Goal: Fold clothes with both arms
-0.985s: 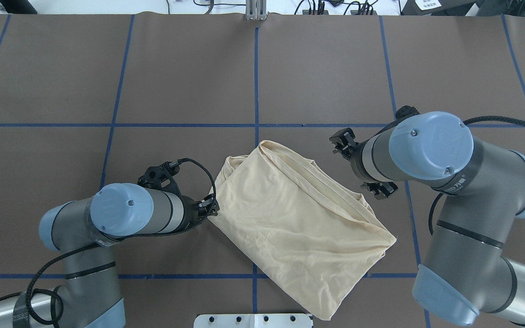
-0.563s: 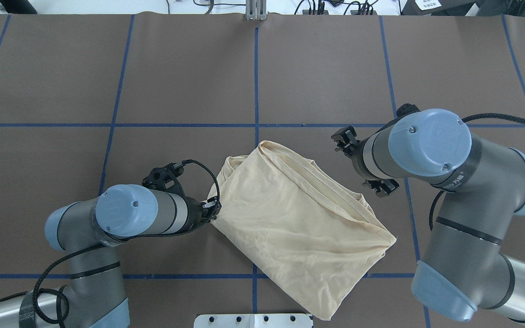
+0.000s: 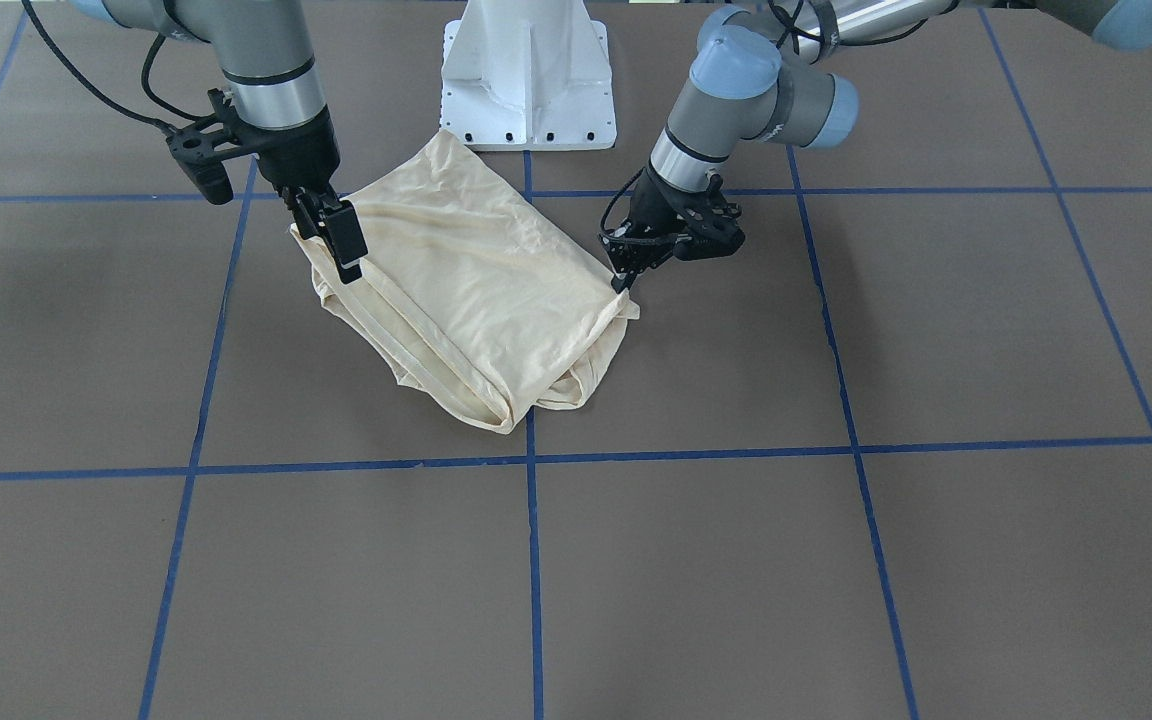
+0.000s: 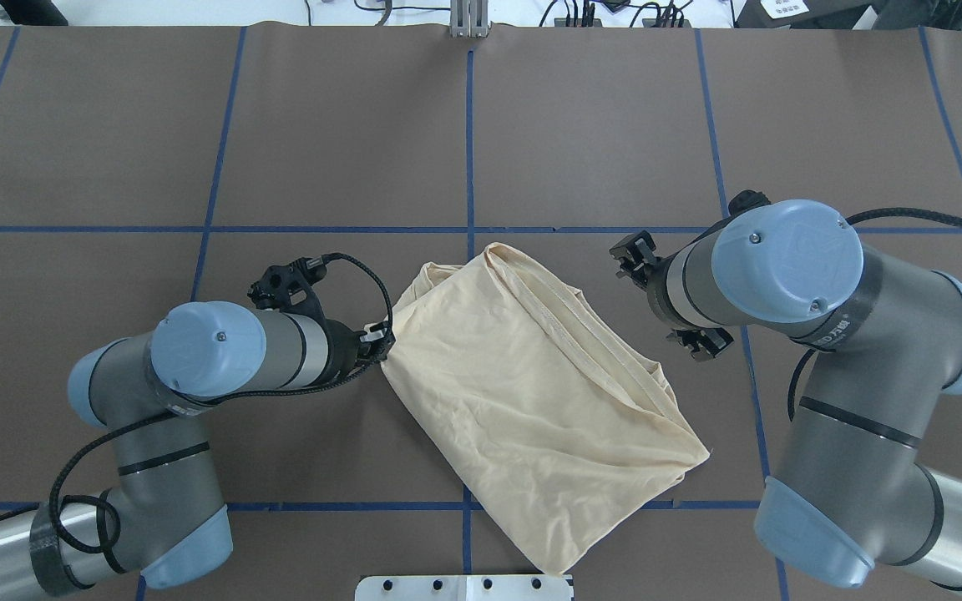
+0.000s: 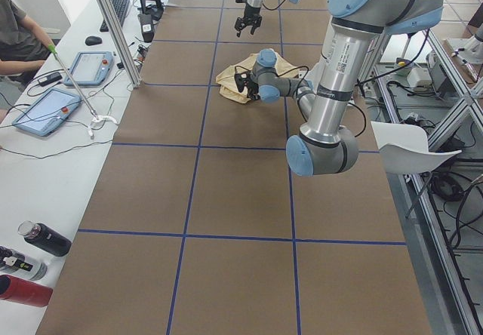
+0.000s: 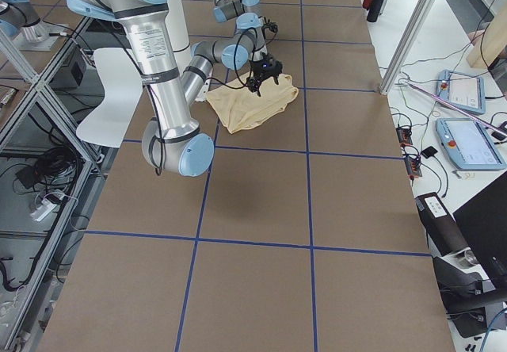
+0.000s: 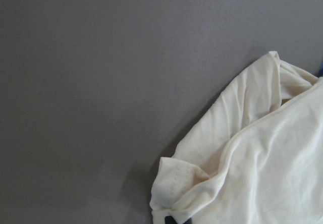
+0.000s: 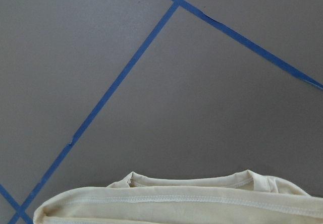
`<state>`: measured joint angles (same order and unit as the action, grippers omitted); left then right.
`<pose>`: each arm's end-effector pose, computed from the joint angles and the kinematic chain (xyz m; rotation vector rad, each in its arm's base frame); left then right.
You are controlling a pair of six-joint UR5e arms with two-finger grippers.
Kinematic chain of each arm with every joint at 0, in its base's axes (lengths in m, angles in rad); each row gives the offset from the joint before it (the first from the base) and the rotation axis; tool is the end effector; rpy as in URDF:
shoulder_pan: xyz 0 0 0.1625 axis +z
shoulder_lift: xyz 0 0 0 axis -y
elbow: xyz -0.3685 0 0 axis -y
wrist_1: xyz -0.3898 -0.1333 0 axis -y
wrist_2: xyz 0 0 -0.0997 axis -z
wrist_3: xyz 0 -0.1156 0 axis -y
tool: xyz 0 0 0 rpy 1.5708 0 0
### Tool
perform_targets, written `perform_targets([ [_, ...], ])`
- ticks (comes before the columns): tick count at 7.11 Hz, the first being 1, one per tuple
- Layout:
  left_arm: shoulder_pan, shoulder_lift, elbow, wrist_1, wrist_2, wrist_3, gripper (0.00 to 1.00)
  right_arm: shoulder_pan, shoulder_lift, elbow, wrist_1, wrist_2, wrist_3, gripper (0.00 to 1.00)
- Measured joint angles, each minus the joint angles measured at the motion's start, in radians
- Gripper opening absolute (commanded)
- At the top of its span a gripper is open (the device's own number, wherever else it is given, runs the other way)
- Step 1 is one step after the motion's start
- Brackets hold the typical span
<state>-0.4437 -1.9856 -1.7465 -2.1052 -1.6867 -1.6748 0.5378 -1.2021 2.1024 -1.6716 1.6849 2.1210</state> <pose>0.5075 -0.3740 0.2423 0.0887 1.1343 -0.4228 -0.3909 -0.3731 0.2094 -0.1179 -0.8332 0.9808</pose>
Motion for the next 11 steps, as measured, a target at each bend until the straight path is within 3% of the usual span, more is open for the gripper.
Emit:
perform_targets([
  [1, -0.047, -0.016, 0.030, -0.013, 0.001, 0.072, 0.00, 0.001, -0.002, 0.000, -0.002, 0.000, 0.000, 1.00],
  [3, -0.134, -0.127, 0.206, -0.094, 0.002, 0.188, 0.00, 0.003, -0.010, 0.000, -0.003, -0.005, 0.000, 1.00],
  [4, -0.174, -0.197, 0.314, -0.132, 0.011, 0.259, 0.45, 0.007, -0.014, -0.001, -0.003, -0.008, 0.000, 1.00],
  [5, -0.206, -0.249, 0.399, -0.150, 0.038, 0.338, 0.58, 0.013, -0.013, -0.006, -0.003, -0.011, -0.001, 1.00],
  [6, -0.222, -0.278, 0.449, -0.154, 0.066, 0.388, 0.59, 0.016, -0.008, -0.015, -0.002, -0.013, -0.001, 1.00],
  [8, -0.238, -0.268, 0.437, -0.148, 0.080, 0.414, 0.59, 0.007, 0.039, -0.058, 0.015, -0.017, 0.001, 1.00],
  [11, -0.249, -0.084, 0.149, -0.072, 0.045, 0.417, 0.58, -0.046, 0.125, -0.222, 0.170, -0.061, 0.138, 0.99],
])
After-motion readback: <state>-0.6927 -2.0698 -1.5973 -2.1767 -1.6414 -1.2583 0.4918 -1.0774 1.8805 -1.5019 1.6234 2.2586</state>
